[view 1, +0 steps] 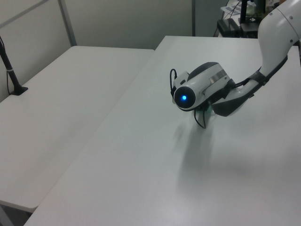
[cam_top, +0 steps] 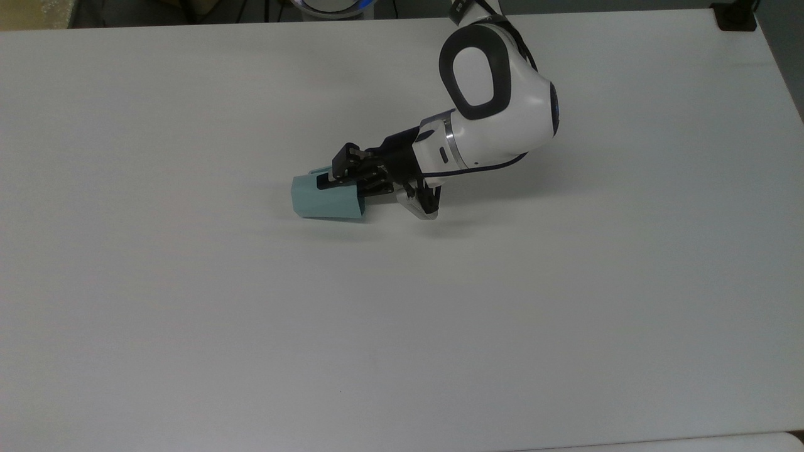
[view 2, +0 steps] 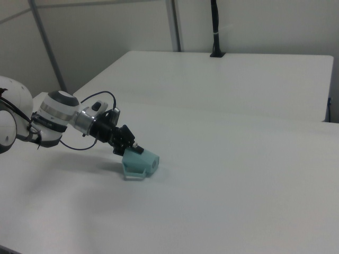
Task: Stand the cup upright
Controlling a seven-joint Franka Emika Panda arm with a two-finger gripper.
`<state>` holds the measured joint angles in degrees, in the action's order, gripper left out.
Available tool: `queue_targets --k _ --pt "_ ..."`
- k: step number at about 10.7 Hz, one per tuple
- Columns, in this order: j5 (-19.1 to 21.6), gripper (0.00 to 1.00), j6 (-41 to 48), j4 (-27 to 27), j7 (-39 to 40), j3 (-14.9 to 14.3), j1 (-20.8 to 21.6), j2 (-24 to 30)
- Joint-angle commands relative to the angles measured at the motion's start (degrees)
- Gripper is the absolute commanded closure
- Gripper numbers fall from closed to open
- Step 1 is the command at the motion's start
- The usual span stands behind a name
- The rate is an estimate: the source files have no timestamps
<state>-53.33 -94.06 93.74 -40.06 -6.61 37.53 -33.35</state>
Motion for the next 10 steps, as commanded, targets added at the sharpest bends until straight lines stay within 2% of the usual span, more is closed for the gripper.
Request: queue_targets --k 1,4,6,8,10 --pt "4.78 1.00 -0.95 1.53 1.11 0.19 -2.45 8.98" --pt "12.87 1.00 -2.87 1.62 3.32 0.19 -5.00 16.01" --pt "20.68 1.00 -6.90 5.55 5.68 0.10 -7.29 21.89" --pt "30.34 1.00 -15.06 11.87 8.84 0.02 -10.44 28.05" --pt "42.72 1.00 -17.73 13.39 14.45 -0.42 -14.57 31.57"
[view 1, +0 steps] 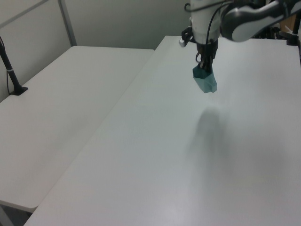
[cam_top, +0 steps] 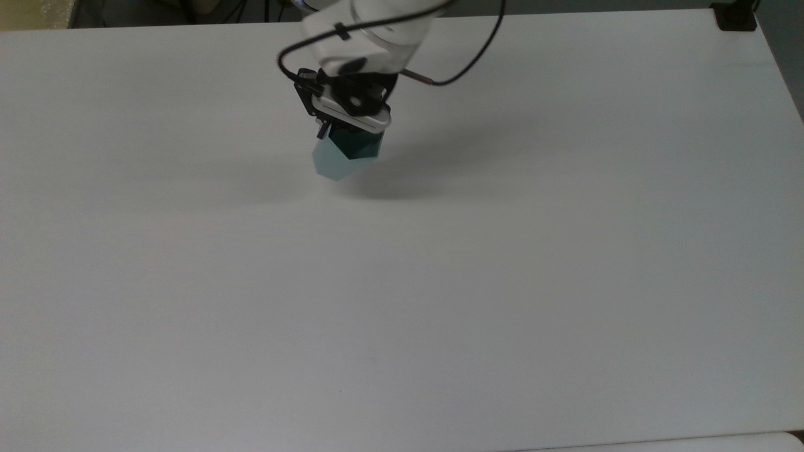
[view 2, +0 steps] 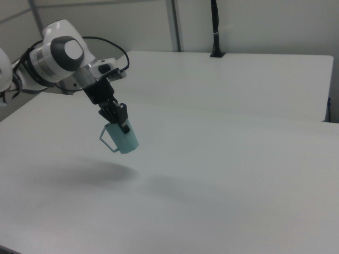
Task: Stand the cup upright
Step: 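Lift and rotate the cup so its base faces the table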
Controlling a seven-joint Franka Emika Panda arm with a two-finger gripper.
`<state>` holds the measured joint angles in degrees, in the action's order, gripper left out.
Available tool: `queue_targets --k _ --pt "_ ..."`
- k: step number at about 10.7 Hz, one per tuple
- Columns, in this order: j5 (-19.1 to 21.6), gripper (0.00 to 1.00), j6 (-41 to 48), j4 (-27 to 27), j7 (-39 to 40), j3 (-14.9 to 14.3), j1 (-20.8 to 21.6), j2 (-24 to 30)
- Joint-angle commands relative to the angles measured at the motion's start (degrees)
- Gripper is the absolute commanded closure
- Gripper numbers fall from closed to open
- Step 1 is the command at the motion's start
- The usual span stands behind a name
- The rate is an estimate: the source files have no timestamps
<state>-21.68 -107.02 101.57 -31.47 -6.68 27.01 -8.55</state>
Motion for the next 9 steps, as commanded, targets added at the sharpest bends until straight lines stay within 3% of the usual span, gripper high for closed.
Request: queue_targets --k 1,4,7,9 --pt "16.88 1.00 -5.91 6.70 8.94 -0.43 -6.25 8.09" --pt "26.23 1.00 -19.84 17.74 12.91 -0.52 -12.32 10.30" --pt "27.22 1.00 -28.47 25.32 14.06 -0.96 -12.95 10.13" --pt "27.13 1.00 -29.12 25.87 14.24 -0.96 -12.95 9.25"
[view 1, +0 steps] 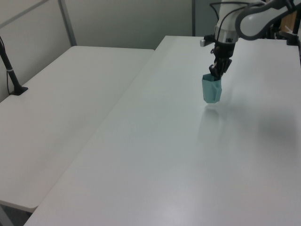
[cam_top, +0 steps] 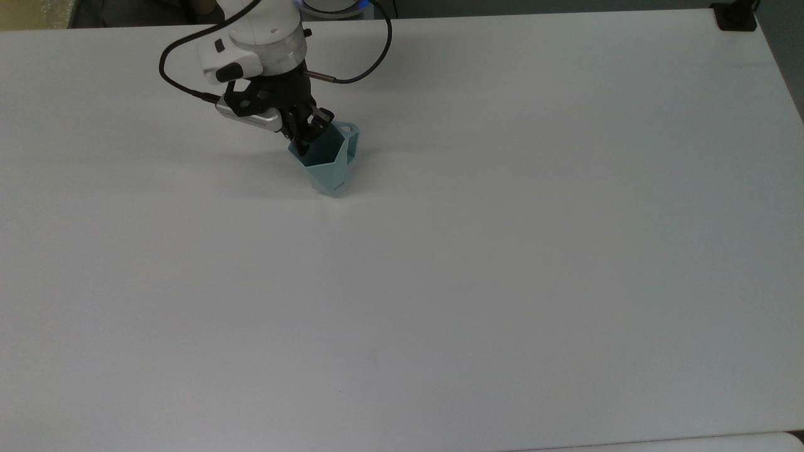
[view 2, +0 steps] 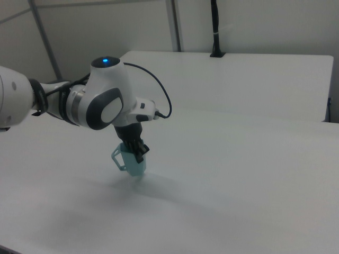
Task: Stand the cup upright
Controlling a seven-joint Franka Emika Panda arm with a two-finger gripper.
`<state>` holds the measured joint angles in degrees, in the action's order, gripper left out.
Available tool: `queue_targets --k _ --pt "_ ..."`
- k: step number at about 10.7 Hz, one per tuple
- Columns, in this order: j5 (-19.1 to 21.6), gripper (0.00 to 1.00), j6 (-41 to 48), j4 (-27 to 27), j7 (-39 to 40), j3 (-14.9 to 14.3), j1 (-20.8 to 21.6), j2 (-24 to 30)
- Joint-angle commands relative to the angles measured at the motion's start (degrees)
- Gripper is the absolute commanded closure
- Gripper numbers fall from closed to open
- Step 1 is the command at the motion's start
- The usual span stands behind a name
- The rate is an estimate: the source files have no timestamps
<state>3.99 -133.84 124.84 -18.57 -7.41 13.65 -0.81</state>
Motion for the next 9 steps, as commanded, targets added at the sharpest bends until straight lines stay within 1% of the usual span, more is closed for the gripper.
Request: queue_targets --k 1,7,8,9 --pt "1.46 1.00 -2.56 2.60 1.34 -0.23 0.41 1.07" --pt "1.46 1.00 -2.39 2.34 1.17 -0.23 1.29 -0.42" --pt "1.46 0.76 -1.52 1.99 0.99 -0.23 1.03 -0.42" --pt "1.46 0.59 -1.33 1.90 0.99 -0.23 1.20 -0.25"
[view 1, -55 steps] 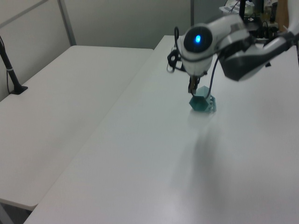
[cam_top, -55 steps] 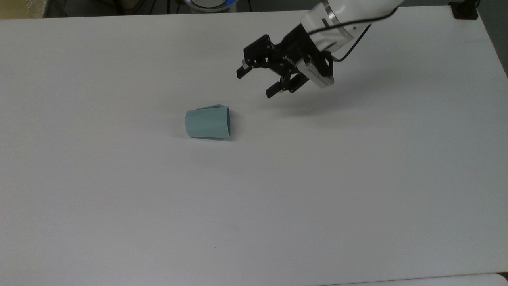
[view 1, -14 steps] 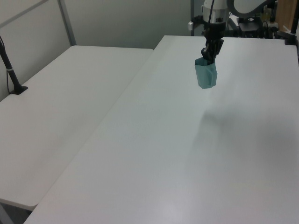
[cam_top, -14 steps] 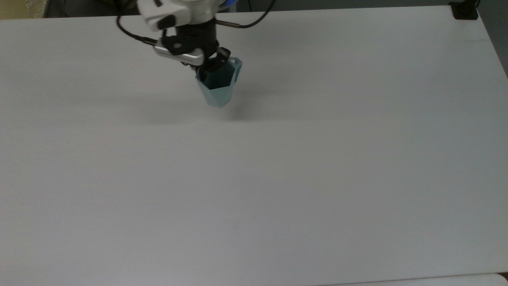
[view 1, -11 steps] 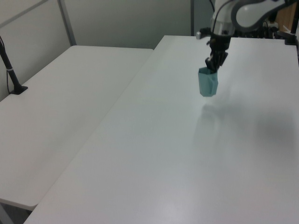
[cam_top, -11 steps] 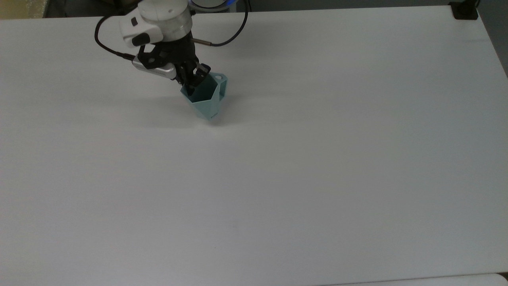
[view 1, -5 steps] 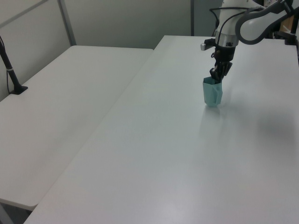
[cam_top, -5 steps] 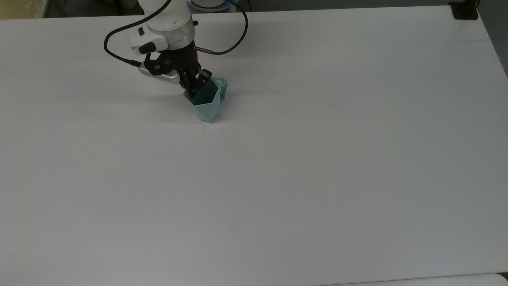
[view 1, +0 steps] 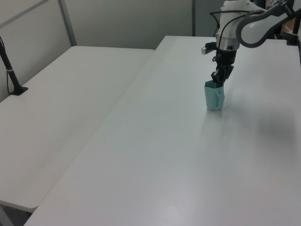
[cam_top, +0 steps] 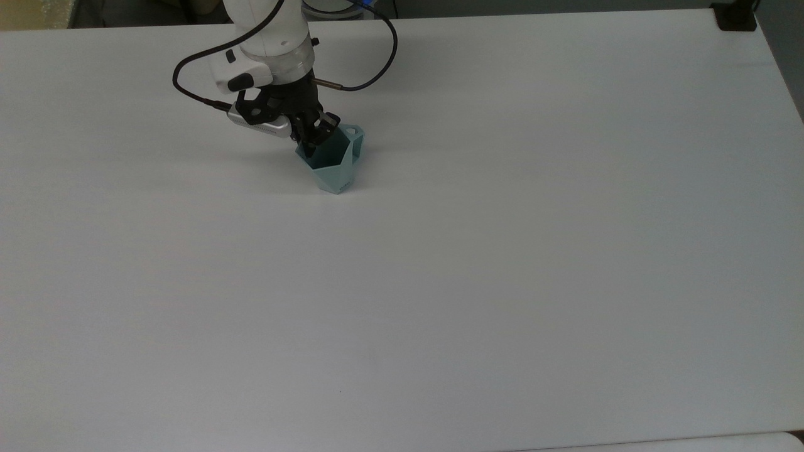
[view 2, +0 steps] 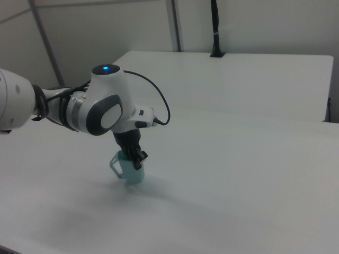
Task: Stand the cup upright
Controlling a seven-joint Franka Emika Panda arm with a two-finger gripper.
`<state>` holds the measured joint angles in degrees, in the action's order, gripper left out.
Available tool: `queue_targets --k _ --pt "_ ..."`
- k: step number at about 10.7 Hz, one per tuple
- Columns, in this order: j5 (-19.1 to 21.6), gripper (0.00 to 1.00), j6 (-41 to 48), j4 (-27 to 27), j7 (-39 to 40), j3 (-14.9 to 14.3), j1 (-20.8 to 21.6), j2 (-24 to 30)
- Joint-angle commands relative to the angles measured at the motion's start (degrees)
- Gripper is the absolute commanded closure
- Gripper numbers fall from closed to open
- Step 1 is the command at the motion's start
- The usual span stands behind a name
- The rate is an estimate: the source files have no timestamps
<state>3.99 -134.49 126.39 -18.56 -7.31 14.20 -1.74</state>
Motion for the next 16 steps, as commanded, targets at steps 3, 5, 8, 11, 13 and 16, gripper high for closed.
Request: queue_targets --k 3,5,8,11,13,16 --pt "1.46 0.09 1.67 -1.58 1.24 -0.33 0.75 1.91" --pt "1.38 0.00 8.86 -6.13 1.42 -0.33 0.74 3.40" --pt "1.72 0.00 20.91 -17.36 3.09 -0.33 0.22 5.34" --pt "0.50 0.00 29.44 -26.80 9.46 -1.47 -2.14 6.31" --pt "-0.64 0.00 35.14 -28.82 22.62 -1.83 -4.25 6.58" --pt "-5.74 0.00 37.82 -29.10 26.73 -1.74 -4.27 6.58"
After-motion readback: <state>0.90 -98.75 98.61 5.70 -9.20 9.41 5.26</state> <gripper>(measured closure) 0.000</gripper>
